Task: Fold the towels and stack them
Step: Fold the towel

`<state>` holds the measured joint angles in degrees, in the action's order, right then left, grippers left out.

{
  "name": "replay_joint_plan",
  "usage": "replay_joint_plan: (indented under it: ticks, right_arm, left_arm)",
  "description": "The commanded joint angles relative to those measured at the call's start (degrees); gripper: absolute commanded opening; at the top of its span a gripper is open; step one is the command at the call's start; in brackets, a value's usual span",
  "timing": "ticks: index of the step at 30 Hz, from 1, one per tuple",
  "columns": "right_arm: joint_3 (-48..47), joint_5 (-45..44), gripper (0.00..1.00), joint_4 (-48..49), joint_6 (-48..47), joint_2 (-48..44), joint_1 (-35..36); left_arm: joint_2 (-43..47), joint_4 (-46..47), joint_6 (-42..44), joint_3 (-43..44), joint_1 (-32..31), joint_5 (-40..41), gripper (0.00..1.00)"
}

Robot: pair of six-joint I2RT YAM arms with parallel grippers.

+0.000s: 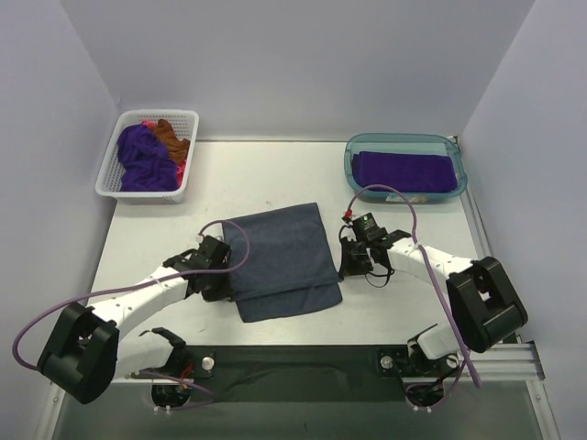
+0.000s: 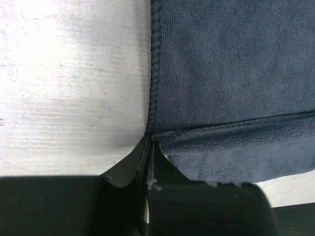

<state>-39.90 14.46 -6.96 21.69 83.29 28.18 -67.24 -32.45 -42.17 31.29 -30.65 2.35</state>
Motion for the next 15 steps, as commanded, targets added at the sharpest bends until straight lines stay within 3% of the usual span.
replay_joint_plan:
  ticks: [1,8,15]
  right_arm:
    - [0.3,-2.2,0.00,-0.9,0.1,-0.3,-0.3]
    - [-1.9,-1.8,0.00,-1.3,-0.3,-2.2,-0.3]
    - [-10.1,-3.3,0.00,-6.4,-2.1,-8.0,-0.3]
  left_arm:
    - [2.3,-0.1,-0.7,-0.9,-0.1,2.6,0.00]
    - [3.4,-1.9,-0.4,1.2,0.0,3.1,0.00]
    - [4.7,-10.2,1.1,12.8,-0.3,7.2,0.00]
